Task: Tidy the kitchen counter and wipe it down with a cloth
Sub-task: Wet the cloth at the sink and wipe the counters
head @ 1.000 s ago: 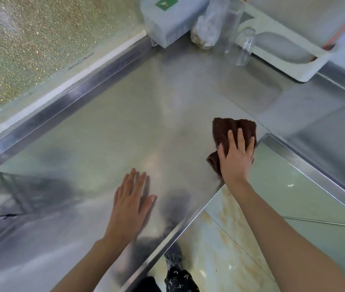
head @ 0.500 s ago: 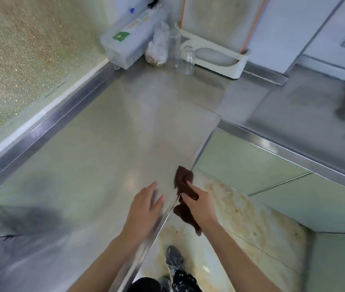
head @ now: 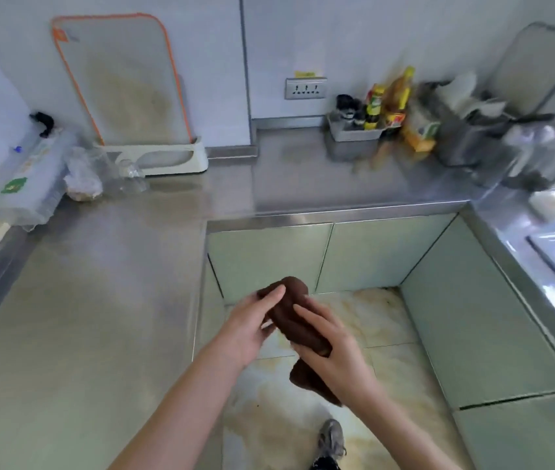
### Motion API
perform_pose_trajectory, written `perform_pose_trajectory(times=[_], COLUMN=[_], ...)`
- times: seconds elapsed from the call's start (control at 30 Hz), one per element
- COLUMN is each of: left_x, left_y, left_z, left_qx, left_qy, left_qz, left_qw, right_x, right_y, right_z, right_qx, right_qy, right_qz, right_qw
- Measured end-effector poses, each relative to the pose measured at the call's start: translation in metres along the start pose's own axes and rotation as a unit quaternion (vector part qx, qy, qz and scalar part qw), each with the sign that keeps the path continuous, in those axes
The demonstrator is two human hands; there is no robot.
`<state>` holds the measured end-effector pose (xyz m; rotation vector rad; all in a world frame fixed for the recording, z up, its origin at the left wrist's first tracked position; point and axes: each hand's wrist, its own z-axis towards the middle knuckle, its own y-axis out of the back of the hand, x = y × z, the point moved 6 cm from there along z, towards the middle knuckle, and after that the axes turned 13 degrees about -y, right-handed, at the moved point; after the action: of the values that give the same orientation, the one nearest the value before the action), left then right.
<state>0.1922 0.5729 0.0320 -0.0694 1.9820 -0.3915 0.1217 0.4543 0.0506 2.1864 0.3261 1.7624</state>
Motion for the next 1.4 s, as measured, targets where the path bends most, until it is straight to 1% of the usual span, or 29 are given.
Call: perform_pose_trajectory(times=[0.03, 0.1, 0.17, 0.23, 0.27, 0.3, 0.37, 0.4, 0.47, 0.57, 0.67, 0.73, 0.8, 0.9, 0.97, 1.23, 1.3, 1.4], left_x=[-0.005, -0.01, -0.009, -0.007, -0.005, -0.004, -0.003, -0.003, -0.002, 0.004, 0.01, 0.014, 0.021, 0.034, 0.04, 0.065, 0.075, 0.09], left_y=[-0.019, -0.059, -0.097, -0.132, -0.15, -0.168, -0.205, -0.224, -0.262, -0.315, -0.368, -0.401, -0.43, -0.465, -0.488, -0.568, -0.58, -0.596], left_z=[0.0, -0.004, -0.005, -0.006, -0.006, -0.005, -0.001, 0.003, 0.01, 0.027, 0.047, 0.06, 0.075, 0.104, 0.126, 0.245, 0.283, 0.338], left_qx=[0.024, 0.077, 0.128, 0.163, 0.186, 0.21, 0.249, 0.265, 0.29, 0.329, 0.382, 0.41, 0.424, 0.42, 0.413, 0.438, 0.444, 0.455], left_qy=[-0.022, -0.037, -0.042, -0.045, -0.05, -0.056, -0.067, -0.072, -0.078, -0.1, -0.156, -0.179, -0.188, -0.17, -0.158, -0.101, -0.087, -0.079], left_qz=[0.02, 0.047, 0.057, 0.073, 0.089, 0.104, 0.123, 0.132, 0.148, 0.187, 0.258, 0.29, 0.302, 0.291, 0.287, 0.319, 0.335, 0.368], left_qw=[0.999, 0.995, 0.989, 0.983, 0.977, 0.971, 0.958, 0.952, 0.942, 0.92, 0.873, 0.846, 0.833, 0.843, 0.85, 0.834, 0.827, 0.807], right_x=[-0.001, -0.005, -0.011, -0.02, -0.026, -0.033, -0.049, -0.058, -0.072, -0.09, -0.109, -0.122, -0.135, -0.157, -0.169, -0.215, -0.233, -0.261], right_y=[0.015, 0.049, 0.09, 0.136, 0.157, 0.176, 0.209, 0.224, 0.255, 0.301, 0.349, 0.379, 0.409, 0.447, 0.468, 0.533, 0.542, 0.553], right_z=[-0.01, -0.027, -0.04, -0.047, -0.049, -0.049, -0.046, -0.044, -0.043, -0.047, -0.05, -0.046, -0.039, -0.026, -0.015, 0.069, 0.098, 0.145], right_qx=[-0.006, -0.026, -0.085, -0.163, -0.178, -0.174, -0.137, -0.123, -0.103, -0.099, -0.117, -0.136, -0.181, -0.255, -0.285, -0.322, -0.336, -0.35], right_qy=[-0.008, -0.036, -0.064, -0.082, -0.097, -0.117, -0.145, -0.15, -0.147, -0.151, -0.154, -0.161, -0.167, -0.176, -0.18, -0.219, -0.241, -0.29], right_qz=[0.01, 0.053, 0.12, 0.133, 0.134, 0.152, 0.227, 0.263, 0.29, 0.264, 0.24, 0.223, 0.196, 0.192, 0.2, 0.229, 0.229, 0.232], right_qw=[1.0, 0.998, 0.987, 0.974, 0.97, 0.966, 0.953, 0.945, 0.94, 0.947, 0.951, 0.952, 0.949, 0.931, 0.92, 0.892, 0.881, 0.86])
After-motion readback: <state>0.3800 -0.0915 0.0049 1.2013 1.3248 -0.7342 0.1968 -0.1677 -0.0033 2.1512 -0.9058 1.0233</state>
